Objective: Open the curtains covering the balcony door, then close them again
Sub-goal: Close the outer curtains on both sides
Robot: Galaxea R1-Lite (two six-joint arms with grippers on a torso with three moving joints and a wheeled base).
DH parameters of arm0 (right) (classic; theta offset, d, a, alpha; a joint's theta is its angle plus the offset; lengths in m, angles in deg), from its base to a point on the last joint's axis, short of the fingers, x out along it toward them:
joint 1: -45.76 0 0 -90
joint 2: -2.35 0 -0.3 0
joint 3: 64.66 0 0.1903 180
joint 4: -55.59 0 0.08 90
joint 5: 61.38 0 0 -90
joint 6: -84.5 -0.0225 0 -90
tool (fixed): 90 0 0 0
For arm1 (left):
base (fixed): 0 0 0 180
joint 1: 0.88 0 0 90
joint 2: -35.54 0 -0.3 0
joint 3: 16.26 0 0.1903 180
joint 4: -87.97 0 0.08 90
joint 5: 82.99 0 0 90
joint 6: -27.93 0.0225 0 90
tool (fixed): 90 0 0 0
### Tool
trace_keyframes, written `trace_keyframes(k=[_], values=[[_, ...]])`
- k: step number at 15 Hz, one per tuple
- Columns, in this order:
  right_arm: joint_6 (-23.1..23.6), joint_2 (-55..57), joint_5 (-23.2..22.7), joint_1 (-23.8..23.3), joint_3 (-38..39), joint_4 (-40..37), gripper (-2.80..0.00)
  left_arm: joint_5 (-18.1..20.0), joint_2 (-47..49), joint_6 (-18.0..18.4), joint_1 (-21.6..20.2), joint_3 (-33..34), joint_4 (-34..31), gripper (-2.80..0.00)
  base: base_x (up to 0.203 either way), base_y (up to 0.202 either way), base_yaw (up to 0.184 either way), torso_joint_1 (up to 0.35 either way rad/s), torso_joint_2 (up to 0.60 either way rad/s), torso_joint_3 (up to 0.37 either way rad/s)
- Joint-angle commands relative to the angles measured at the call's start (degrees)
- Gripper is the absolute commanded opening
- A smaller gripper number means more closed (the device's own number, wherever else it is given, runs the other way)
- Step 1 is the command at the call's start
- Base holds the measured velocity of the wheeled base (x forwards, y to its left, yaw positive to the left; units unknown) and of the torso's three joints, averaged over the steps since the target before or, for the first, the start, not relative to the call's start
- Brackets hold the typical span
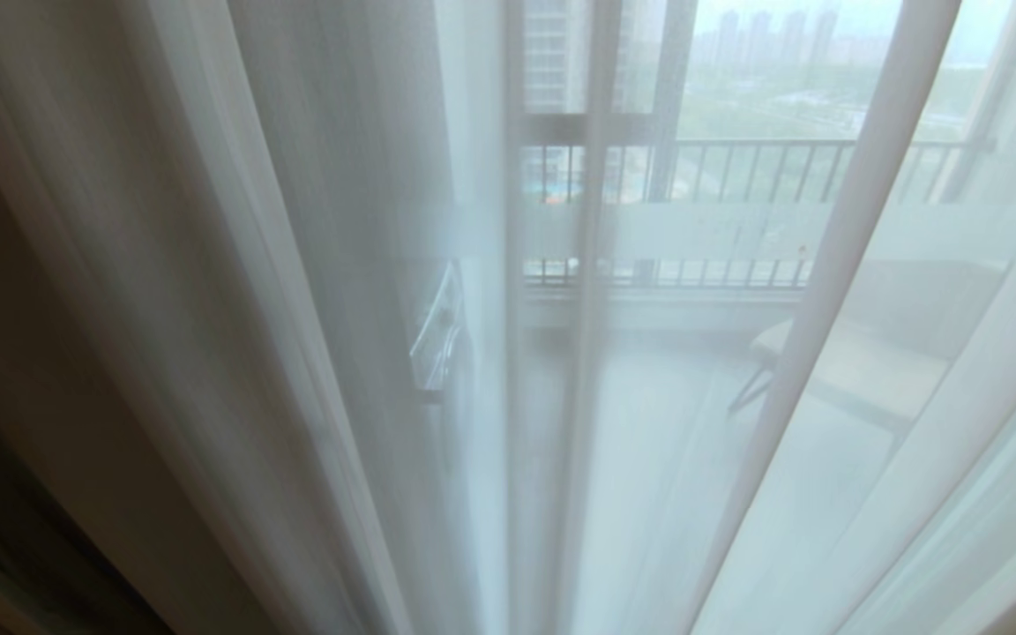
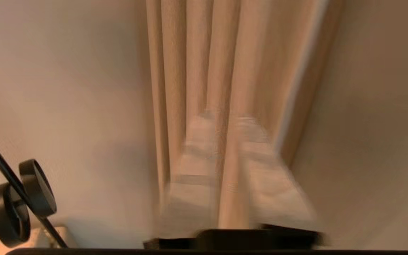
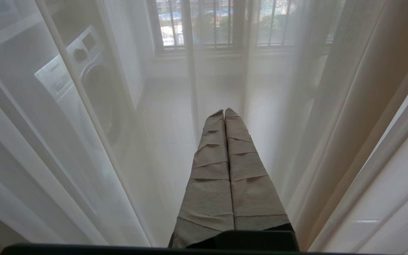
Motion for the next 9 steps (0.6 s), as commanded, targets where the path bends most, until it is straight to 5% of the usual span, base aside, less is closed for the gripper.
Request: trace_keyframes(k=[1, 9], values=[[0.0, 0.1, 0.0, 0.0, 0.0, 0.0, -2.8, 0.1, 4.2, -0.1, -0.9, -0.6, 0.3, 0.0, 0.0, 0.0, 0.0, 0.0, 0.0, 0.0], [0.0, 0.1, 0.0, 0.0, 0.0, 0.0, -2.8, 3.6, 9.6, -0.2, -1.0, -0.8, 6.1, 0.0, 0.0, 0.0, 0.0, 0.0, 0.0, 0.0]])
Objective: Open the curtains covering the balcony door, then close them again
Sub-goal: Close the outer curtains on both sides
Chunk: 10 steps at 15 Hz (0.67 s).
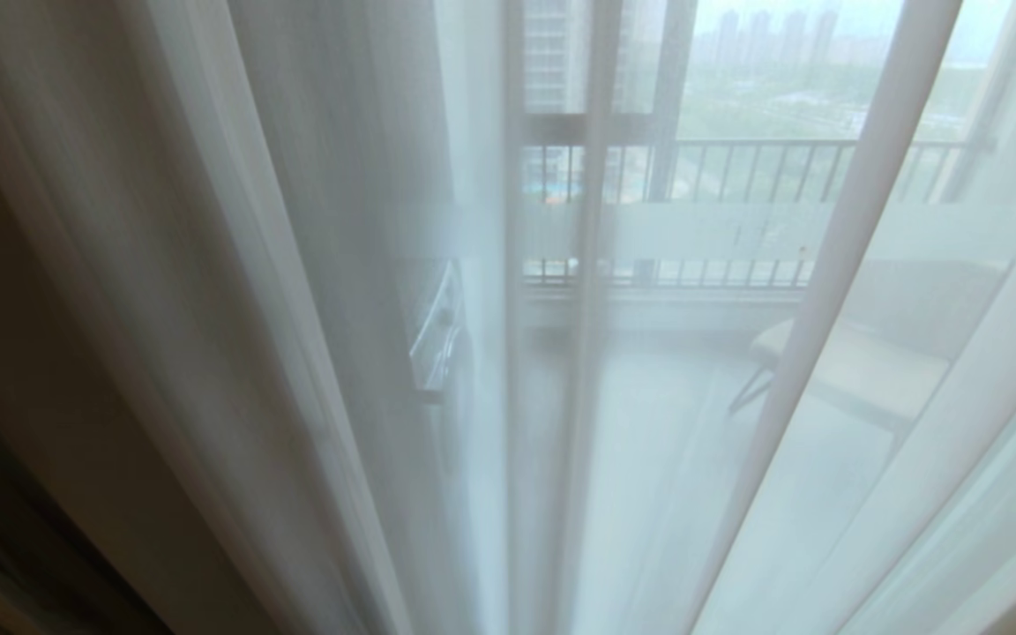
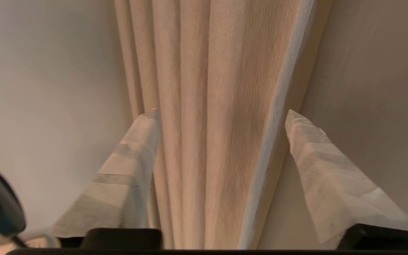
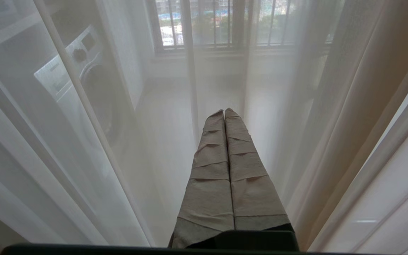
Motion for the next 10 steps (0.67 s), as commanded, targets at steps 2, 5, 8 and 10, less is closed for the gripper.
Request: trace_keyframes(k=[2, 5, 8, 10], values=[[0.0, 0.1, 0.0, 0.0, 0.0, 0.0, -2.8, -0.1, 4.8, 0.1, -0.4, -0.7, 3.2, 0.0, 0.0, 0.0, 0.0, 0.0, 0.0, 0.0], [0.0, 0.1, 0.0, 0.0, 0.0, 0.0, -2.8, 0.0, 8.9, 0.2, -1.5, -3.6, 4.6, 0.0, 0.0, 0.0, 0.0, 0.0, 0.0, 0.0], [0.0, 0.1, 0.0, 0.0, 0.0, 0.0, -2.8, 0.4, 12.6, 0.1, -2.0, -6.6, 4.9, 0.0, 0.0, 0.0, 0.0, 0.0, 0.0, 0.0], [0.0, 0.1, 0.0, 0.0, 0.0, 0.0, -2.8, 2.7, 14.3, 0.0, -2.0, -7.5, 7.1, 0.0, 0.0, 0.0, 0.0, 0.0, 0.0, 0.0]])
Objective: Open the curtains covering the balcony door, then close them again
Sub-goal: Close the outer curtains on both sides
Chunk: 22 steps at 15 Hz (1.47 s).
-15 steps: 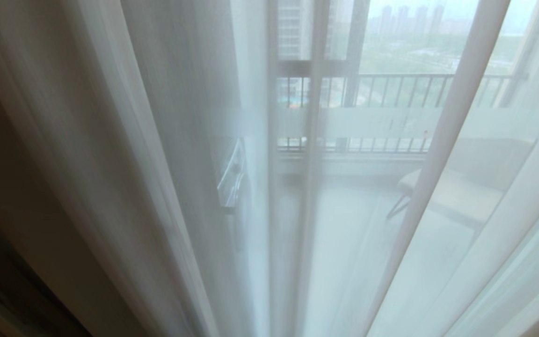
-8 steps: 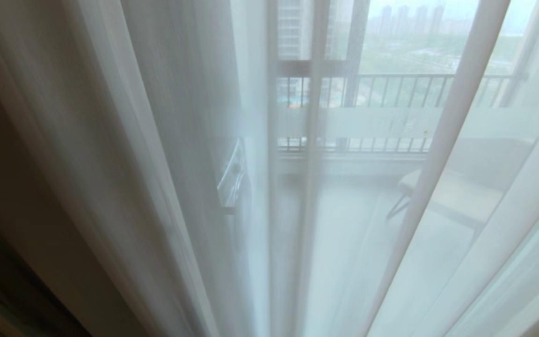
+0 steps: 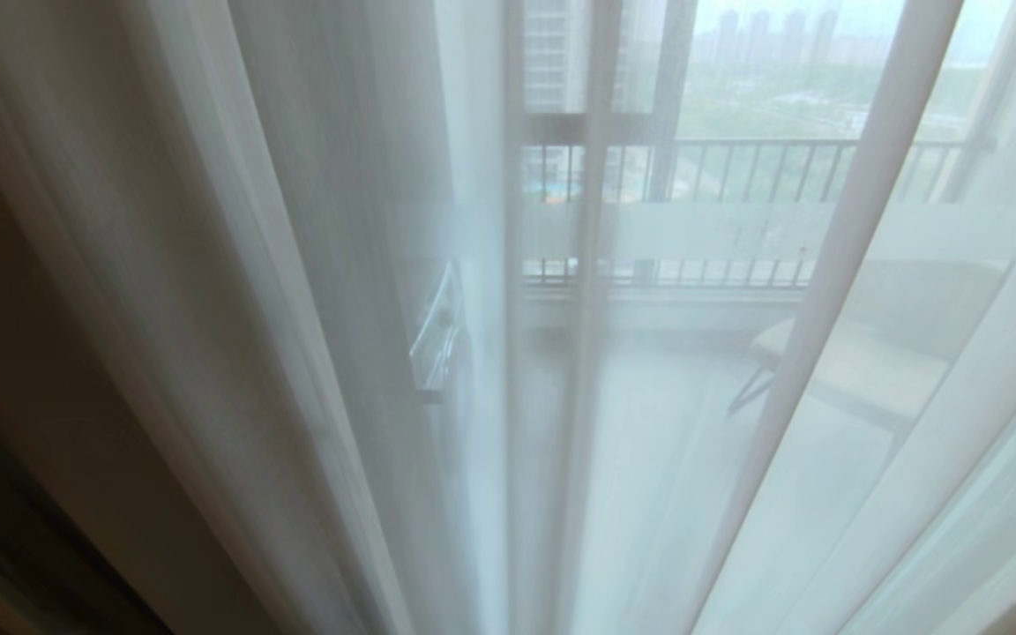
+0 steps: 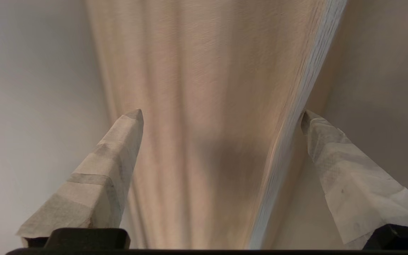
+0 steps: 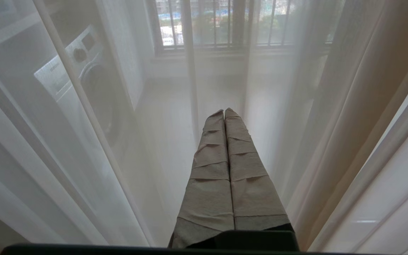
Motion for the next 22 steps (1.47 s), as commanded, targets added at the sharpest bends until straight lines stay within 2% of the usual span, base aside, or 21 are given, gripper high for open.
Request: trace_keyframes(k=[1, 6, 10, 14, 15, 17, 22], values=[[0.0, 0.1, 0.0, 0.0, 0.0, 0.0, -2.8, 0.9, 2.9, -0.1, -0.1, -0.9, 1.8, 0.0, 0.0, 0.0, 0.0, 0.0, 0.0, 0.0], [0.0, 0.1, 0.0, 0.0, 0.0, 0.0, -2.8, 5.6, 6.9, -0.2, 0.0, -2.5, 7.4, 0.0, 0.0, 0.0, 0.0, 0.0, 0.0, 0.0], [0.0, 0.1, 0.0, 0.0, 0.0, 0.0, -2.8, 6.2, 9.4, -0.2, 0.1, -2.6, 11.9, 0.0, 0.0, 0.0, 0.0, 0.0, 0.0, 0.0], [0.0, 0.1, 0.0, 0.0, 0.0, 0.0, -2.8, 8.0, 10.7, -0.2, 0.1, -2.7, 13.0, 0.0, 0.0, 0.0, 0.0, 0.0, 0.0, 0.0], [0.0, 0.1, 0.0, 0.0, 0.0, 0.0, -2.8, 8.0, 10.8, -0.2, 0.1, -3.0, 13.1, -2.8, 0.0, 0.0, 0.0, 0.0, 0.0, 0.0], [0.0, 0.1, 0.0, 0.0, 0.0, 0.0, -2.8, 8.2, 11.7, -0.2, 0.3, -3.9, 13.9, -2.8, 0.0, 0.0, 0.0, 0.0, 0.0, 0.0], [0.0, 0.1, 0.0, 0.0, 0.0, 0.0, -2.8, 13.3, 11.9, -1.7, 0.2, -4.4, 16.9, -2.8, 0.0, 0.0, 0.0, 0.0, 0.0, 0.0]])
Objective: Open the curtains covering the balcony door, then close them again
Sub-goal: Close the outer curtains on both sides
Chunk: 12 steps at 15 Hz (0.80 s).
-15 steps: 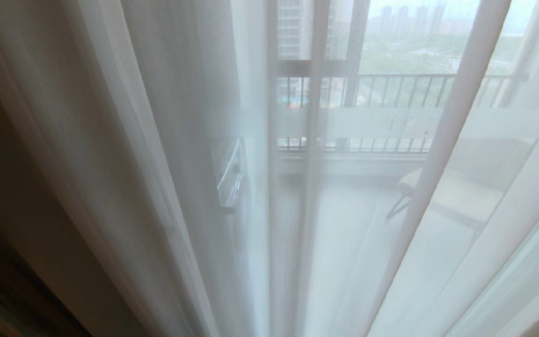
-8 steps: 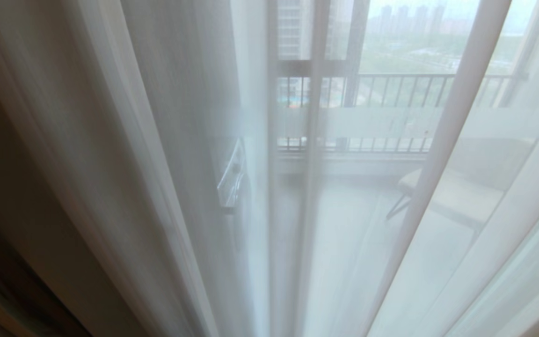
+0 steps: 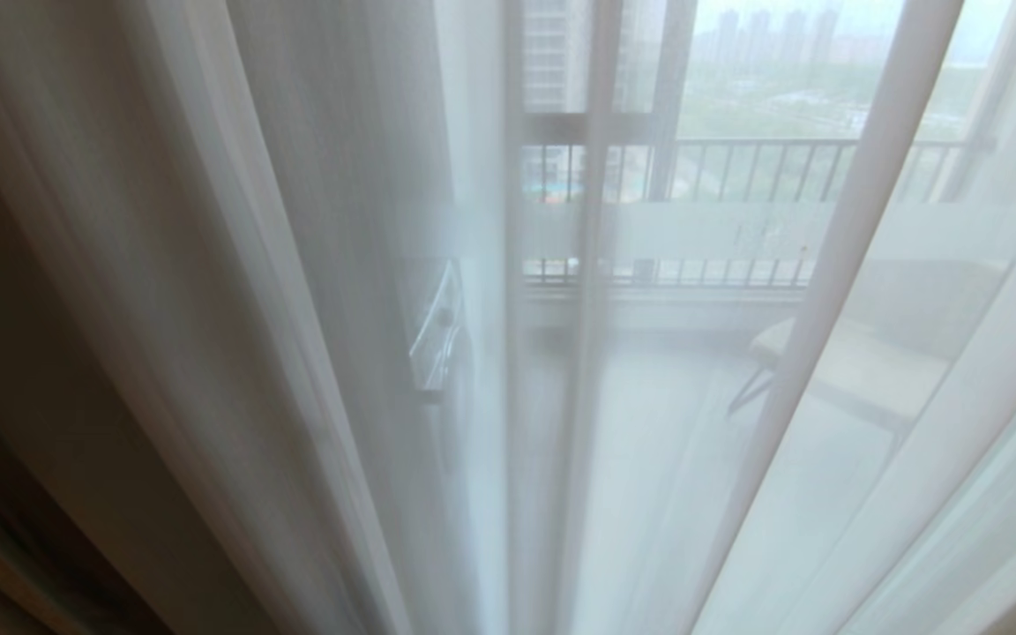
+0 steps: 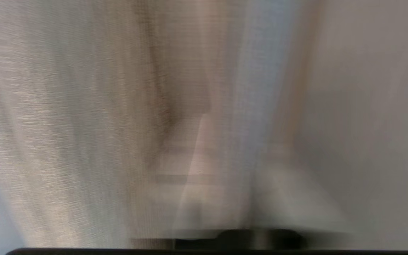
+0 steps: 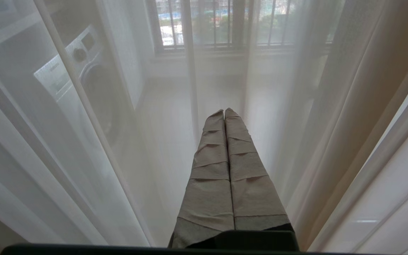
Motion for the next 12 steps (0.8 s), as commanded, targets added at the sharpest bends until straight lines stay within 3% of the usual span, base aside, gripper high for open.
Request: trace_keyframes(k=[1, 7, 12], values=[[0.0, 0.1, 0.0, 0.0, 0.0, 0.0, -2.8, 1.2, -0.6, -1.1, -0.1, -0.1, 0.3, -2.8, 0.0, 0.0, 0.0, 0.0, 0.0, 0.0], [0.0, 0.1, 0.0, 0.0, 0.0, 0.0, -2.8, 8.2, -6.8, -6.2, -0.2, 1.1, 0.2, -2.8, 0.0, 0.0, 0.0, 0.0, 0.0, 0.0], [0.0, 0.1, 0.0, 0.0, 0.0, 0.0, -2.8, 13.5, -16.1, -10.4, -0.8, 8.0, -0.1, -2.8, 0.0, 0.0, 0.0, 0.0, 0.0, 0.0]])
